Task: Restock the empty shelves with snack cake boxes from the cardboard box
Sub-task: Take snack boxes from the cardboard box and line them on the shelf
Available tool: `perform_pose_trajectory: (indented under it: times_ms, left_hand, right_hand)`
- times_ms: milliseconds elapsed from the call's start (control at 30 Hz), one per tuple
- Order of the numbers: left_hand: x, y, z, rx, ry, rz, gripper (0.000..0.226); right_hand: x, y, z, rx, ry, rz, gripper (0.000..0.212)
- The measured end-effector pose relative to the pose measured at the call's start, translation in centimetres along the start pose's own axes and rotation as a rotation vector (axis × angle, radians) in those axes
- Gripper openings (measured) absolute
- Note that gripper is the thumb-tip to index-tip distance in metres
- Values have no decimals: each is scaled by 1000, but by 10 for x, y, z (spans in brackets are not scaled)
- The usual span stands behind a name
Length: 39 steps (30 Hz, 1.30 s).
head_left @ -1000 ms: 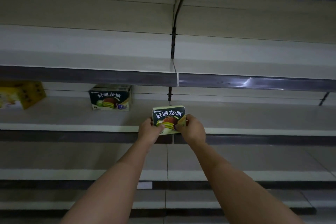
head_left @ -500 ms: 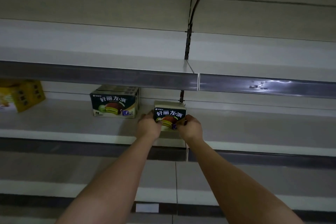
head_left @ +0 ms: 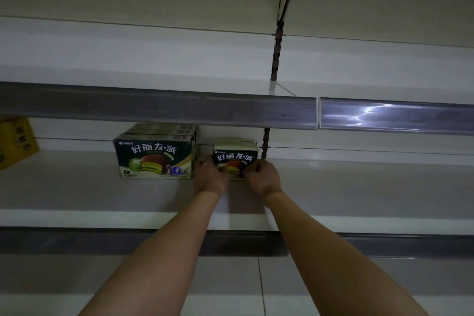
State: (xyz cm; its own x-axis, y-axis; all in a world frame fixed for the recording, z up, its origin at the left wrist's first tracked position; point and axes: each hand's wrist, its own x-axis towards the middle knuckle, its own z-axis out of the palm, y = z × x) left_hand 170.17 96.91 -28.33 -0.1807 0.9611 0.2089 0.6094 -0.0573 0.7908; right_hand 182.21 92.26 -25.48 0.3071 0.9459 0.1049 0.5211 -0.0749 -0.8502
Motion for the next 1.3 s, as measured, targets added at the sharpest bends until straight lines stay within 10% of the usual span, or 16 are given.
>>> perform_pose_trajectory:
  times_ms: [733, 1300]
  left_hand:
    - [22, -2, 5, -232, -15, -41, 74]
    - [-33, 23, -29, 18, -174, -122, 58]
  right_hand:
    - [22, -16, 29, 153, -67, 38, 36]
    - [-16, -1, -30, 28, -203, 131, 64]
